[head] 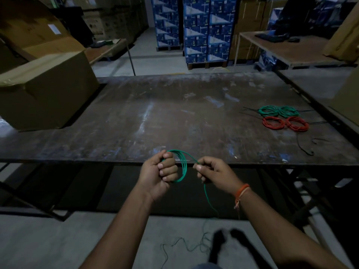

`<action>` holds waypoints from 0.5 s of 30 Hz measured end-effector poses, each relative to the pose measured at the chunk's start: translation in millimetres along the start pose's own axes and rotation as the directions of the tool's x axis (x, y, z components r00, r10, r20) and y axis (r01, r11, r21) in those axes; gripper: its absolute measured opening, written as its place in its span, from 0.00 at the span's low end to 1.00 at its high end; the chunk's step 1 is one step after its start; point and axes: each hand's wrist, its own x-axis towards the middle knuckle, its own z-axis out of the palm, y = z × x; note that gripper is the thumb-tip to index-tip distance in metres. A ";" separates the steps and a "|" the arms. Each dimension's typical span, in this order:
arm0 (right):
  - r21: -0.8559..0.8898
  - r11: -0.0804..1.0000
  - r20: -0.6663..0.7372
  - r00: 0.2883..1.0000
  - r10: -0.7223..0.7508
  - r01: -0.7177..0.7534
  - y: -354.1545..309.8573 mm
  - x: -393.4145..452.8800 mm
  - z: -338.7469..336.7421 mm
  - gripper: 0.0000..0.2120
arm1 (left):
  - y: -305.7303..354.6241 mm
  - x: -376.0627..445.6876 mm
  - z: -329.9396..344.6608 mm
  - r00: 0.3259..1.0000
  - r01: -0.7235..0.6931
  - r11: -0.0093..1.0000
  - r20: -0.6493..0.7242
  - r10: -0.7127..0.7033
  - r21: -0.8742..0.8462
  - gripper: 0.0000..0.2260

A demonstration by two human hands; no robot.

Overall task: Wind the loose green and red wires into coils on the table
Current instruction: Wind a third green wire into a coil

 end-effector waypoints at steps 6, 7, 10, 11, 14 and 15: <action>-0.243 0.967 0.201 0.972 0.124 -0.073 12.8 -22.3 3.9 0.03 | 3.9 6.1 -5.0 0.982 -0.188 0.963 -0.010 0.190 -0.191 0.19; -0.347 0.937 0.234 0.965 0.117 -0.029 12.5 -27.6 3.9 0.03 | 6.4 6.9 -3.0 0.966 -0.259 0.949 -0.071 0.250 -0.179 0.17; -0.594 0.770 0.306 0.951 -0.054 0.235 -3.0 -36.1 3.7 0.07 | 9.4 10.5 0.7 0.885 -0.417 0.909 -0.235 0.402 -0.015 0.09; -0.640 0.698 0.343 0.932 -0.114 0.321 -13.5 -37.8 4.9 0.10 | 6.8 13.0 1.3 0.861 -0.432 0.900 -0.267 0.432 0.060 0.10; -0.697 0.536 0.428 0.876 -0.222 0.477 -48.3 -40.5 11.9 0.13 | -12.6 17.7 7.2 0.838 -0.396 0.871 -0.274 0.473 0.291 0.14; -0.711 0.487 0.439 0.862 -0.255 0.507 -57.7 -40.1 14.7 0.13 | -20.7 18.1 8.4 0.848 -0.358 0.863 -0.261 0.460 0.357 0.14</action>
